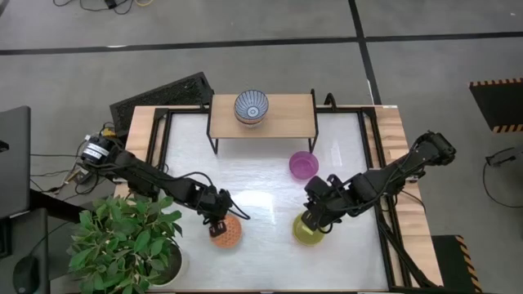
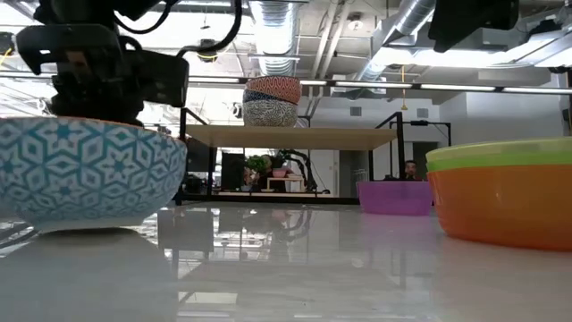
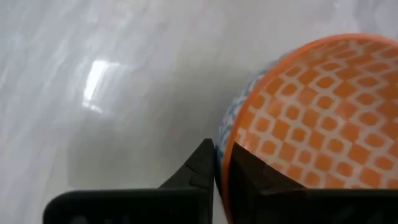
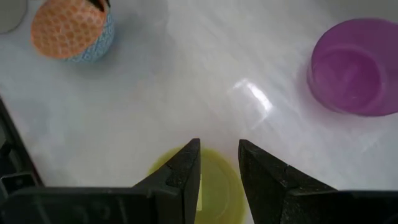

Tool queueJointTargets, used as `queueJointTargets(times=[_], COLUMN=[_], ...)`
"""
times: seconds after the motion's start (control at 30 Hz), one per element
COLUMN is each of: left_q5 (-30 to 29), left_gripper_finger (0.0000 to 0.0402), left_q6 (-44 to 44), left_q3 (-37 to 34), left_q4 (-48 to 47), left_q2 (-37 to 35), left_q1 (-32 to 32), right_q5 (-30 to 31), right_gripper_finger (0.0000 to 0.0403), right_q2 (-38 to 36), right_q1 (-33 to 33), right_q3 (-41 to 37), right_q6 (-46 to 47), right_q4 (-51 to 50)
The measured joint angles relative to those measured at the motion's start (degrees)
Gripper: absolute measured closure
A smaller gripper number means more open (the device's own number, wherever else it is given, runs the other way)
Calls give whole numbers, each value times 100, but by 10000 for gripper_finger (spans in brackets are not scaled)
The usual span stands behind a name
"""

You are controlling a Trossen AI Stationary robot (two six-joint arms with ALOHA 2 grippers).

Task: Place and stack bowls onto a shelf
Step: Stack the orange patterned bowl on top of the blue patterned bowl on the shelf

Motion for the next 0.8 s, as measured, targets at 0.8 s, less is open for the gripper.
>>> queueJointTargets(times=[0.8], left_q5=[154], left_gripper_finger=[395], left_q6=[-314], left_q3=[5], left_q4=[67], left_q2=[-4], left_q1=[705], right_q5=[602], right_gripper_finger=[269], right_q2=[-1081], right_q1=[-810], right_q3=[2], right_q6=[-1437], right_q4=[852])
